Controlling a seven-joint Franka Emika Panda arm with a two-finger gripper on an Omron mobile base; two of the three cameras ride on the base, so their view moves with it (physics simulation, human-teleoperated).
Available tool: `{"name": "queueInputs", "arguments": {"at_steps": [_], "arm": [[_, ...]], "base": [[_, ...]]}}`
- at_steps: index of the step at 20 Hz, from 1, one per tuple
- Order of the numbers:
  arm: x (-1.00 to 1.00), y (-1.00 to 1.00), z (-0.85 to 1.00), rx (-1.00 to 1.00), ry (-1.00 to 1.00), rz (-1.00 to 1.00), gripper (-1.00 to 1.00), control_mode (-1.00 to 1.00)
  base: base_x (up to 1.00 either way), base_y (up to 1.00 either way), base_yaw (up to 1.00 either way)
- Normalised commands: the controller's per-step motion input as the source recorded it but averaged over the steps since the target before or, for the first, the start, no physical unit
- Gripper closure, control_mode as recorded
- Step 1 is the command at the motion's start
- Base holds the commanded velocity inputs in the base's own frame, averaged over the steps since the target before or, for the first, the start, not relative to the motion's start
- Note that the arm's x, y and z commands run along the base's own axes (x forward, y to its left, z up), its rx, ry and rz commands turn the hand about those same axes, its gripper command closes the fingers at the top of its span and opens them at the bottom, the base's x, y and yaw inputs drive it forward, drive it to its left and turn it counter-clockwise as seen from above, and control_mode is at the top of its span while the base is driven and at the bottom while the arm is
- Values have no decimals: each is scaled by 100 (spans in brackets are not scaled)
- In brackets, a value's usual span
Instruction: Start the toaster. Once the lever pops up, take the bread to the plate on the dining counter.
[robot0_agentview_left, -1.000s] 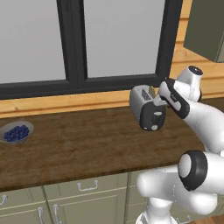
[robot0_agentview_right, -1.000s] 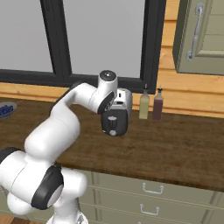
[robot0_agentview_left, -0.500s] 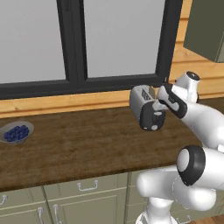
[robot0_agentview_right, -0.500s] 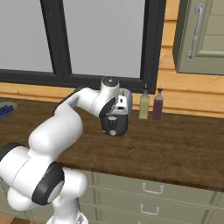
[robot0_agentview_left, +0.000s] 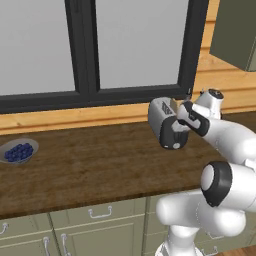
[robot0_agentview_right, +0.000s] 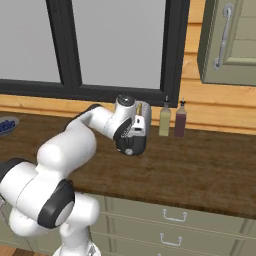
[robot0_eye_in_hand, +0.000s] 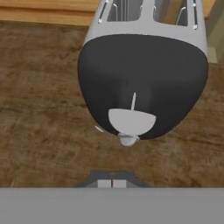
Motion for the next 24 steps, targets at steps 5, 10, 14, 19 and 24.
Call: {"name": "queueInputs", "arguments": {"at_steps": [5, 10, 14, 19, 24], "arm": [[15, 0, -13, 0, 7, 0, 100, -100], [12, 0, -4, 0, 0, 0, 100, -100], [4, 0, 0, 0, 0, 0, 100, -100], [0, 0, 0, 0, -1, 0, 100, -100], [7, 0, -4, 0, -1, 0, 100, -100]], "base": [[0, 0, 0], [0, 0, 0], [0, 0, 0], [0, 0, 0], [0, 0, 0]]}}
